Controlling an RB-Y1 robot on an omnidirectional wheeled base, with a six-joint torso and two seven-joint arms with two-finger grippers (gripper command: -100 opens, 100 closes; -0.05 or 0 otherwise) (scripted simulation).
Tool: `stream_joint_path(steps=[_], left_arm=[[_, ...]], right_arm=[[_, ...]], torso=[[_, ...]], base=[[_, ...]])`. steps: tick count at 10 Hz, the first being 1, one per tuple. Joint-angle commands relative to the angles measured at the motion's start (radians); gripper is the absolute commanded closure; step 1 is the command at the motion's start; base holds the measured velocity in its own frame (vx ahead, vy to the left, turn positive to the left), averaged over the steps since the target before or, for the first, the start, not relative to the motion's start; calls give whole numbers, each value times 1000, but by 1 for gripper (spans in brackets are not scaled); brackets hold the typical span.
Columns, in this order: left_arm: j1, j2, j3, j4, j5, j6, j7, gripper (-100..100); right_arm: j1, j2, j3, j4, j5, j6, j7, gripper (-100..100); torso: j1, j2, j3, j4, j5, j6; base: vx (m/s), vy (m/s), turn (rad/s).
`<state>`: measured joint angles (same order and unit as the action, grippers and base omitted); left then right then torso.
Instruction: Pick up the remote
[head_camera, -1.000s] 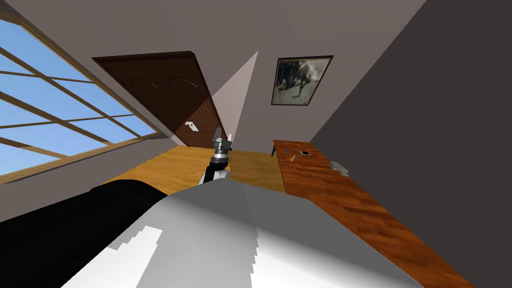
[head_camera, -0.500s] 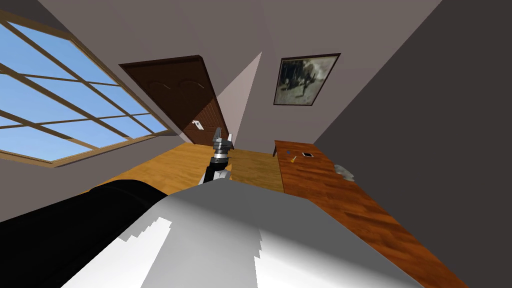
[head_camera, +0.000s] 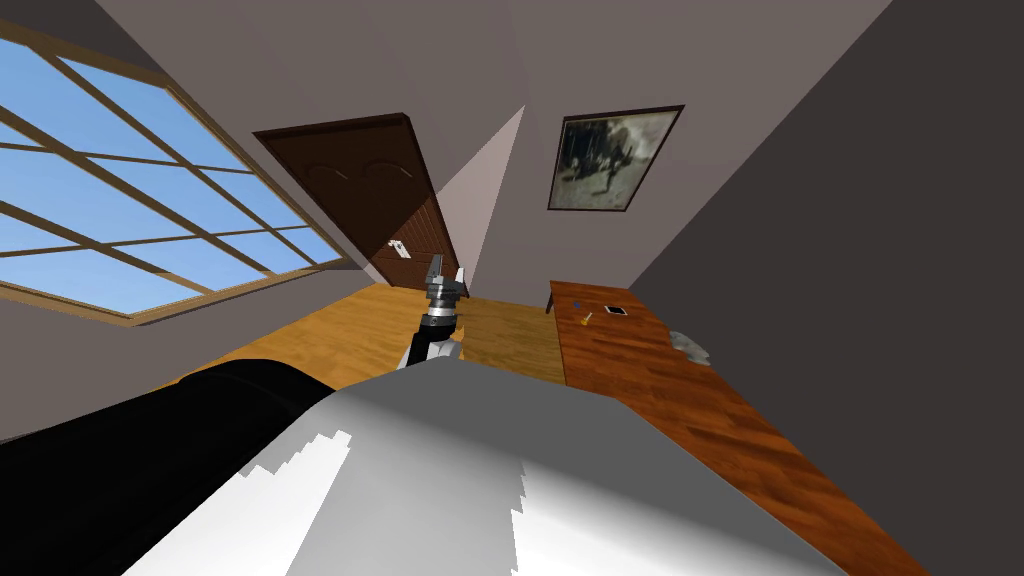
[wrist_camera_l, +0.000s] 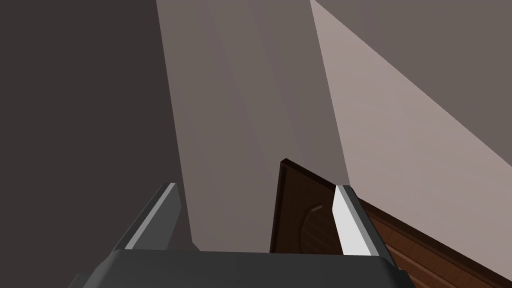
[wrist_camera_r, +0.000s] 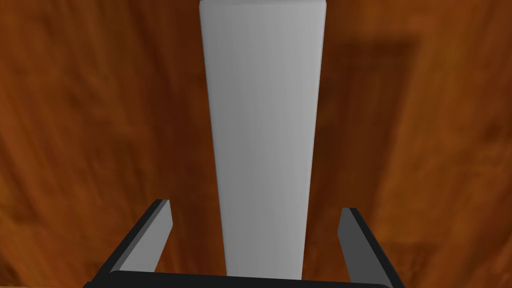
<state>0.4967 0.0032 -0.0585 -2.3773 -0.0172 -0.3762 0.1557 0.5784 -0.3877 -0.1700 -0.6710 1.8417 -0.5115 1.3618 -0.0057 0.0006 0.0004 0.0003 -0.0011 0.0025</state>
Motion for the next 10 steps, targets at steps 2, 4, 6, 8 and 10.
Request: stream_joint_path(steps=[2,4,6,8,10], left_arm=[[0,0,0,0,0,0,0,0],[0,0,0,0,0,0,0,0],[0,0,0,0,0,0,0,0],[0,0,0,0,0,0,0,0],[0,0,0,0,0,0,0,0]], right_arm=[[-34,37,25,44,1,55,-4,-100],[-29,31,18,41,-5,46,5,100],[-28,30,18,41,-4,45,6,100],[-28,30,18,41,-5,45,5,100],[-7,4,1,11,-3,8,4,100]], torso=[[-1,1,0,0,0,0],[2,0,0,0,0,0],[4,-1,0,0,1,0],[4,-1,0,0,1,0],[4,-1,-1,0,1,0]], base=[[-33,-72,36],[-7,-18,3],[0,0,0],[0,0,0],[13,23,-26]])
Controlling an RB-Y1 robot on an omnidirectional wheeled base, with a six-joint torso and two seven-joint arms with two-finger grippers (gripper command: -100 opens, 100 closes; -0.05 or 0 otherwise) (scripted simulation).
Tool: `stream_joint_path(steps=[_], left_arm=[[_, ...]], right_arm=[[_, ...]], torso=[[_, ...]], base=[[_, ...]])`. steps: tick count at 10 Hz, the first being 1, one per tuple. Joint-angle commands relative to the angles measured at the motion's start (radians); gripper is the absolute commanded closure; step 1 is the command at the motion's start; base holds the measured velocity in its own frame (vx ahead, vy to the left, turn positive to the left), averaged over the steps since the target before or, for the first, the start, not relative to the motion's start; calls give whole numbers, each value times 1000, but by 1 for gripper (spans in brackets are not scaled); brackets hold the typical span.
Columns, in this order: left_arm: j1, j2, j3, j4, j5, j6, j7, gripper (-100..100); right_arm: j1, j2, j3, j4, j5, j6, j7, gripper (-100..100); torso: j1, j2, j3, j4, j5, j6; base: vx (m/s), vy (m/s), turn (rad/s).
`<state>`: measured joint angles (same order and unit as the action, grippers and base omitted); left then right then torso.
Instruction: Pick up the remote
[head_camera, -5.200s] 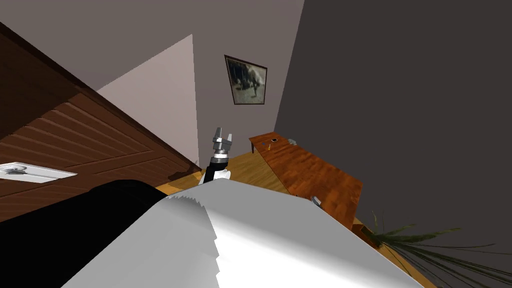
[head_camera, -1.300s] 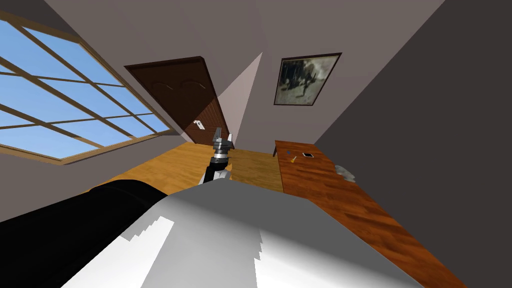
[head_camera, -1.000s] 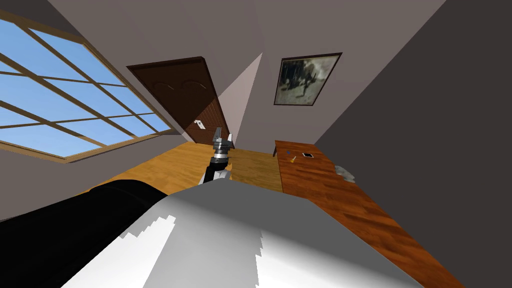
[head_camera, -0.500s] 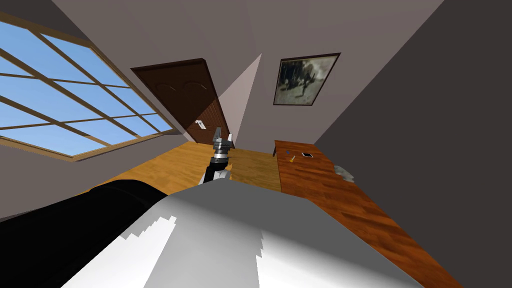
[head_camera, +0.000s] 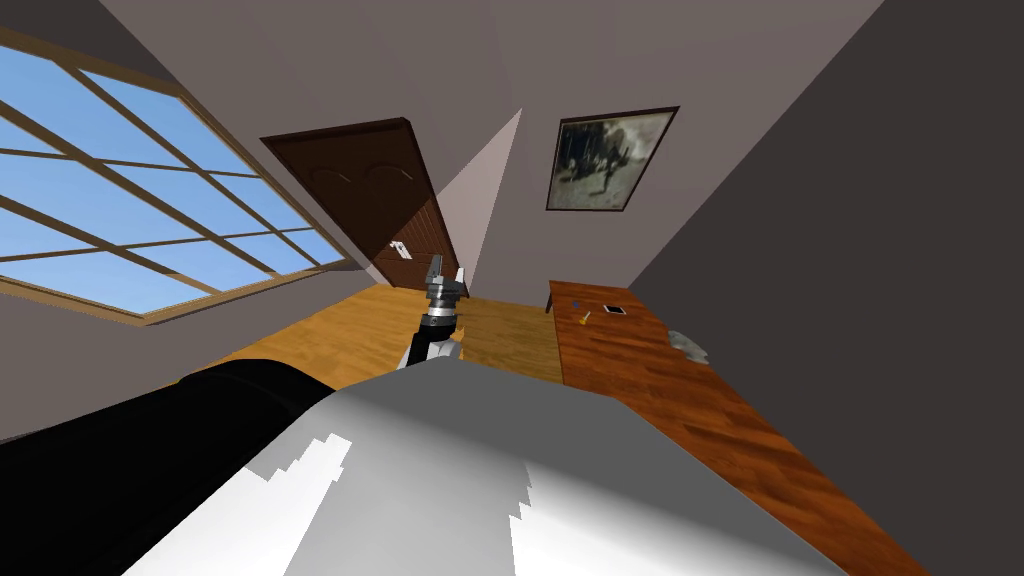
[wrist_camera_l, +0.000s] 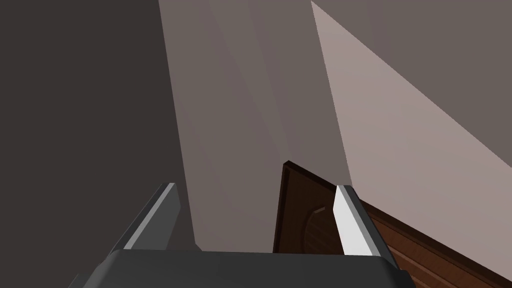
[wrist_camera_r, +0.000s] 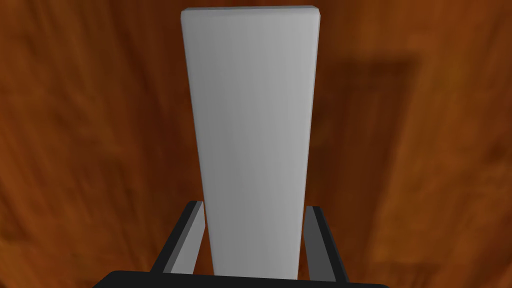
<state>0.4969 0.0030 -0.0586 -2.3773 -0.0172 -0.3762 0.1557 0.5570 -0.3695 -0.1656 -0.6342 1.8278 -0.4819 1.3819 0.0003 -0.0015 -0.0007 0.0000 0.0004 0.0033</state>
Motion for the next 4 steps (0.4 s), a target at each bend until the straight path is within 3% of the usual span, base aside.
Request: stream_joint_path(steps=[1,2,3,4], left_arm=[[0,0,0,0,0,0,0,0],[0,0,0,0,0,0,0,0],[0,0,0,0,0,0,0,0],[0,0,0,0,0,0,0,0]], right_arm=[[19,-21,-9,-32,10,-31,-15,100],[30,-34,-19,-45,9,-49,-11,100],[33,-26,-7,-56,23,-36,-34,100],[34,-28,-8,-58,23,-40,-35,0]], torso=[[0,0,0,0,0,0],[3,-1,0,0,0,0],[4,-1,-1,0,1,0],[1,0,0,0,0,0]], base=[[31,80,-56],[27,85,-28],[11,36,-11],[2,8,-1]])
